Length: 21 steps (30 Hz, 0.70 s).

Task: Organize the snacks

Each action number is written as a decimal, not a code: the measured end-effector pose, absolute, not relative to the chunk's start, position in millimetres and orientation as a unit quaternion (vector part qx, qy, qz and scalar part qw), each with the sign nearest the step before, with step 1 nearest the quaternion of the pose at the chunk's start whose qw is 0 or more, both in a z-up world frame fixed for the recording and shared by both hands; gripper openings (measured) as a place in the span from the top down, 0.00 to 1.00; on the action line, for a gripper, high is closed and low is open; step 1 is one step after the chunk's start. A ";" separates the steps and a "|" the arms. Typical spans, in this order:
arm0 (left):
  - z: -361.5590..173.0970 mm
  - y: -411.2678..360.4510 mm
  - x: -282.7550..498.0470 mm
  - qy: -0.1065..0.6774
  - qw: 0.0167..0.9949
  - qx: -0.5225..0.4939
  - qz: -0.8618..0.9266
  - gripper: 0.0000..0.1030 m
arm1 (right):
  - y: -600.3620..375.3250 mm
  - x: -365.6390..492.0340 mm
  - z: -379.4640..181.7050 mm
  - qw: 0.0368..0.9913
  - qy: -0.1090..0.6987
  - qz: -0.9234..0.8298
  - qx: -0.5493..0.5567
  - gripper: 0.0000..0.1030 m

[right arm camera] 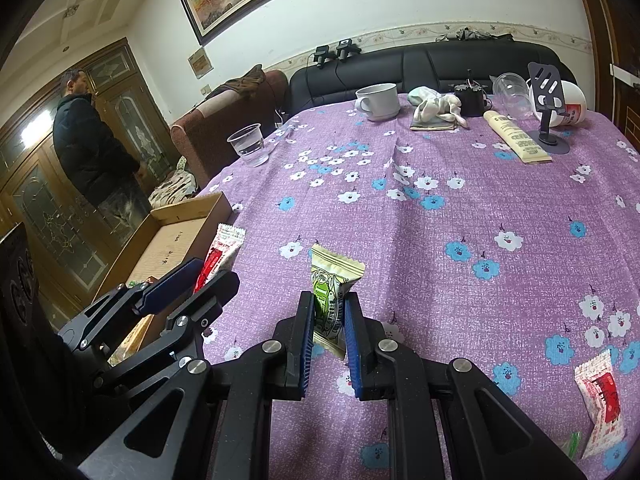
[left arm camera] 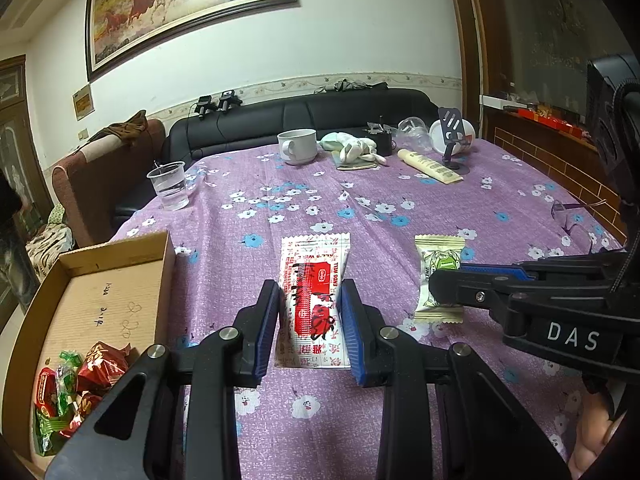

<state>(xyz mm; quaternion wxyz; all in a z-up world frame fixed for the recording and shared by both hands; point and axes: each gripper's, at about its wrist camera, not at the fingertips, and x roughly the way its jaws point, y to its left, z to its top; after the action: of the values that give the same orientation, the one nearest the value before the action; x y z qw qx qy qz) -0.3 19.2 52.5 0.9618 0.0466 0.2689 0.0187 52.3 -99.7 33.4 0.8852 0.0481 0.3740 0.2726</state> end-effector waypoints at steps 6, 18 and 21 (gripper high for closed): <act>54.9 22.1 -1.4 0.266 0.963 0.045 0.022 0.72 | -100.1 52.6 35.3 0.886 0.372 0.271 0.048 0.85; 71.6 50.3 -20.7 0.249 0.968 -0.006 0.030 0.72 | -104.5 55.0 39.1 0.881 0.380 0.270 0.079 0.85; 77.6 67.6 -31.3 0.241 0.970 -0.013 0.039 0.72 | -95.0 49.0 44.9 0.878 0.380 0.280 0.076 0.86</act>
<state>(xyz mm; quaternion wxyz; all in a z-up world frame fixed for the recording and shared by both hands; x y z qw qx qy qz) -31.3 67.6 77.6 0.9696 -0.0134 0.2410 0.0395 49.0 -95.0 44.9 0.8782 0.0760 0.3801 0.2802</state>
